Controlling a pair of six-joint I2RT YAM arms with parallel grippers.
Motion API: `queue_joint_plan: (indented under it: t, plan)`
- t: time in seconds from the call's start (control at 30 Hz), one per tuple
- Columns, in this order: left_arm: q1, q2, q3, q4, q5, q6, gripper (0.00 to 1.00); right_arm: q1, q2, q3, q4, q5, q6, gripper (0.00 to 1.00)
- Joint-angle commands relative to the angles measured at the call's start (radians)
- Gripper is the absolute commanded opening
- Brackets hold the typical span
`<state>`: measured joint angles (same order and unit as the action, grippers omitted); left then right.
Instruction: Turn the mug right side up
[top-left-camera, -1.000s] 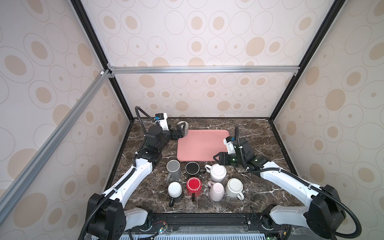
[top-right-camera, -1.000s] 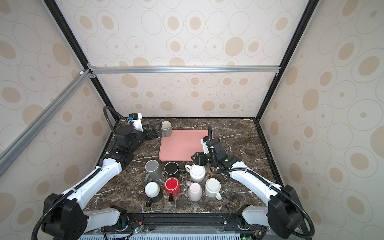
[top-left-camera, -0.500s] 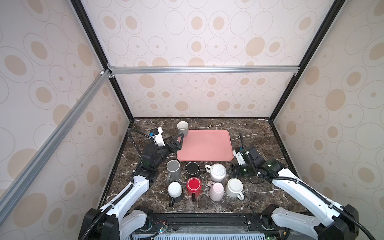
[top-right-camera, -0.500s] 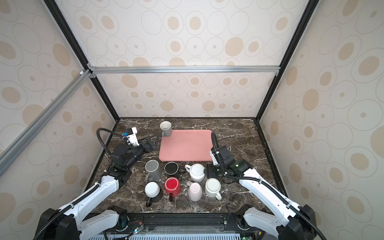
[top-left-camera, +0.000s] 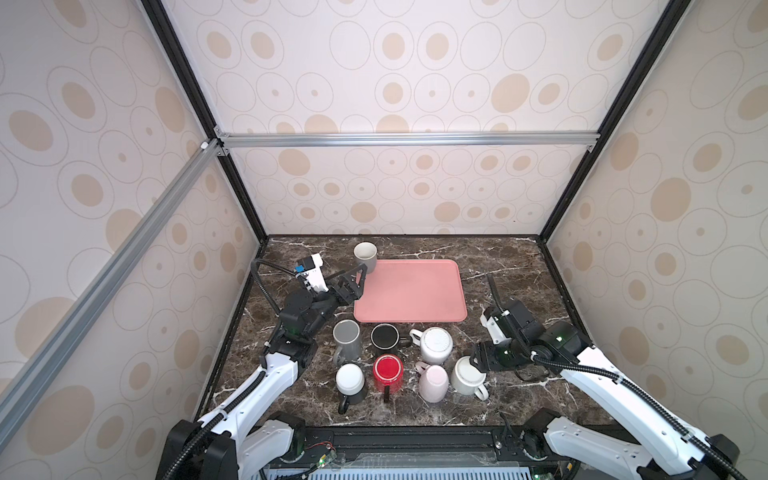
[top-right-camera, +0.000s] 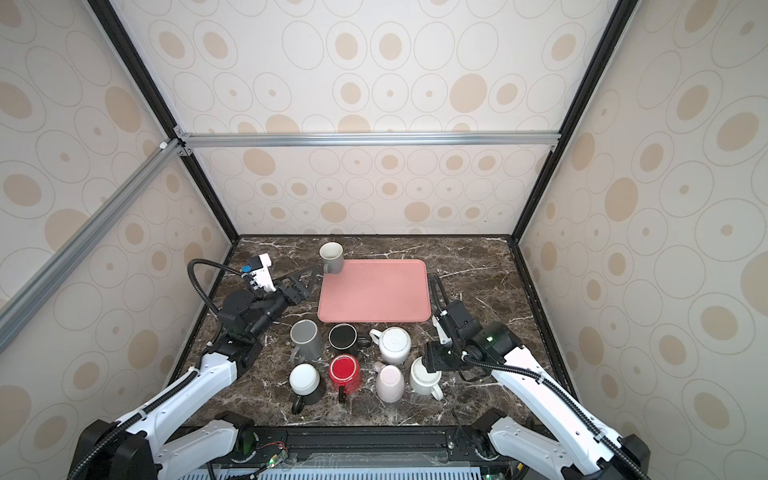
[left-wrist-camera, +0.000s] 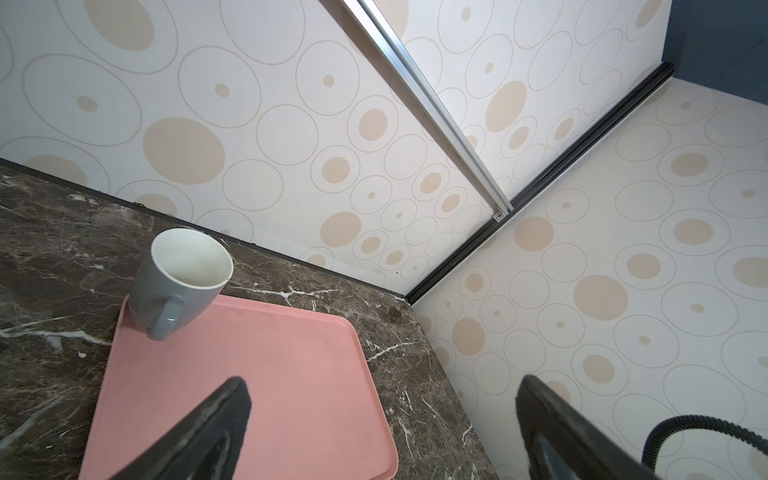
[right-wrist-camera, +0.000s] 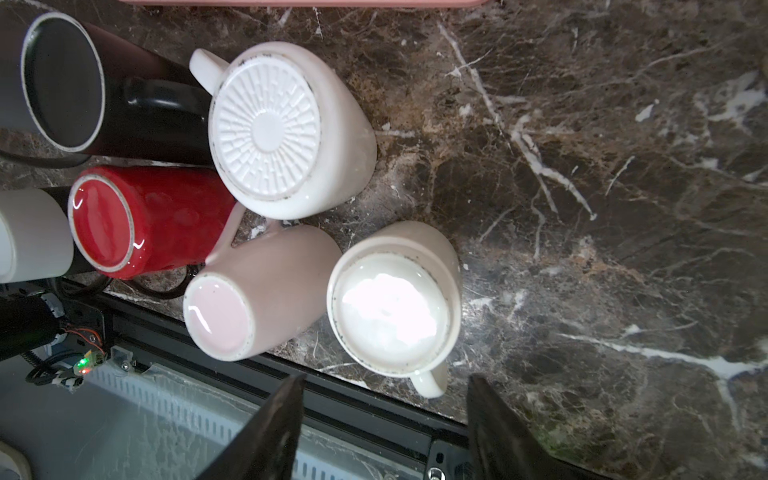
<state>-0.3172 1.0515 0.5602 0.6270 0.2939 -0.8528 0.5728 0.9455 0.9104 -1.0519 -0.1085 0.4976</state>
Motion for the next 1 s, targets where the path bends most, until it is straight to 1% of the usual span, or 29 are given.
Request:
queue_joint_plan:
  t: [0.0, 0.2, 0.47, 0.6, 0.8, 0.97]
  plan:
    - [-0.002, 0.009, 0.018, 0.023, 0.009, -0.020, 0.99, 0.002, -0.031, -0.028, -0.084, 0.029, 0.032, 0.65]
    - [-0.002, 0.030, 0.015, 0.028, 0.017, -0.040, 0.99, 0.002, -0.045, -0.049, -0.098, 0.045, 0.042, 0.65]
    - [-0.003, 0.035, 0.016, 0.028, 0.019, -0.037, 0.99, 0.006, -0.040, -0.069, -0.091, 0.039, 0.047, 0.66]
    - [-0.001, 0.041, 0.017, 0.027, 0.017, -0.039, 0.99, 0.013, -0.039, -0.081, -0.083, 0.011, 0.048, 0.67]
    - [0.000, 0.044, 0.016, 0.027, 0.016, -0.043, 0.99, 0.073, -0.042, -0.149, -0.044, -0.004, 0.103, 0.66]
    - [0.002, 0.047, 0.017, 0.028, 0.021, -0.044, 0.99, 0.120, -0.027, -0.188, 0.010, 0.015, 0.143, 0.66]
